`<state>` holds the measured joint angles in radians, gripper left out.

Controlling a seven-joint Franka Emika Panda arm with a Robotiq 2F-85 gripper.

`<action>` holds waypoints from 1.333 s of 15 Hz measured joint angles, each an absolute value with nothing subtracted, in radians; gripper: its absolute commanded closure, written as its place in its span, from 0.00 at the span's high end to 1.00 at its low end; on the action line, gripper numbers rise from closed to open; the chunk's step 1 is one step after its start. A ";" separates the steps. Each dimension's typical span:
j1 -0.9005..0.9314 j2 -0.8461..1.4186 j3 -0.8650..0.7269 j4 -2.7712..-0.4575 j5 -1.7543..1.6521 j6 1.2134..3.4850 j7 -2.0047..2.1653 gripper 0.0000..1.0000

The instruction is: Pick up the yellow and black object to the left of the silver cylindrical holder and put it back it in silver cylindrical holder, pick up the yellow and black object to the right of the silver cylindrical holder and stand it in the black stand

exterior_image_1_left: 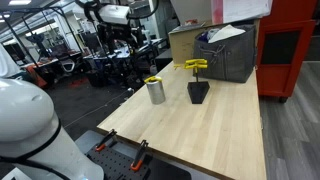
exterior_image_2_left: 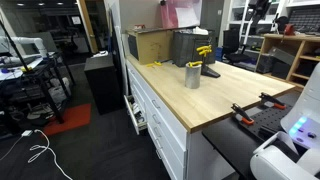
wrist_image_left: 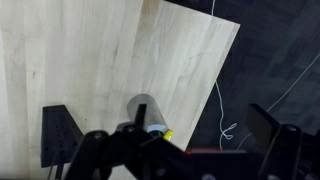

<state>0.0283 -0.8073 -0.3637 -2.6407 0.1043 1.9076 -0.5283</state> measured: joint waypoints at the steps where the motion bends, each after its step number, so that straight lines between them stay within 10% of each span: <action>1: 0.028 -0.807 -0.364 -2.641 0.104 1.908 -0.528 1.00; 20: 0.018 -0.728 -0.324 -2.587 0.097 1.931 -0.518 1.00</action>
